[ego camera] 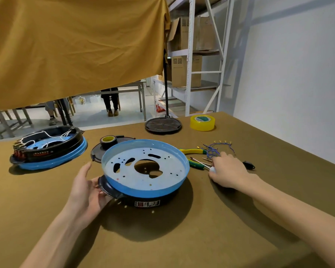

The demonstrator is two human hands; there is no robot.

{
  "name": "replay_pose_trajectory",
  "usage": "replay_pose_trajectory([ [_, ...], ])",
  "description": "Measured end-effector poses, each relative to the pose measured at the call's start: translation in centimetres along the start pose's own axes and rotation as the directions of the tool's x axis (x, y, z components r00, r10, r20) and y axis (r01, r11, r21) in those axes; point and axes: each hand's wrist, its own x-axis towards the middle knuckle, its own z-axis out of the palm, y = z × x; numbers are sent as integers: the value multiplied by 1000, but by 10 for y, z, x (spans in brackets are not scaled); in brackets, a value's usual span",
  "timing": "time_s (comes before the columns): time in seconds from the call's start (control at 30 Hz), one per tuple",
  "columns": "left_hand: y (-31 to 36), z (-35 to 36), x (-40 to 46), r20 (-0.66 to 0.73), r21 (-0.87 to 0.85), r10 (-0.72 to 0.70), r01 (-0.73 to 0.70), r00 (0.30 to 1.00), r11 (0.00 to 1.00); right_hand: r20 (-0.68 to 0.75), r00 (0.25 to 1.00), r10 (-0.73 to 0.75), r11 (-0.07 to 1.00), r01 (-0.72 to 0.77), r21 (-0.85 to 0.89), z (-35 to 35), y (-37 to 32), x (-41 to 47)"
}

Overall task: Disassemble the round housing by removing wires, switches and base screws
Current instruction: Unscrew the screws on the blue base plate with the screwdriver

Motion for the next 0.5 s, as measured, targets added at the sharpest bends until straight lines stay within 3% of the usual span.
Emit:
replay_pose_trajectory([
  [0.1,-4,3,1,10,206,5,-7,1000,979,-97,995,-23,996,14,-93,-1,-6,-5],
  [0.23,-7,12,0,56,313,-10,-8,998,950,-217,976,21,985,16,171,-12,-16,-16],
  [0.37,-11,14,2,62,295,-5,-13,998,955,-383,923,29,769,224,599,-31,-37,-25],
  [0.43,-11,15,0,52,237,12,-24,999,971,-411,911,-35,722,307,619,-40,-48,-30],
  [0.5,-10,14,-1,36,214,45,-51,998,975,-398,901,-173,757,380,532,-44,-56,-39],
])
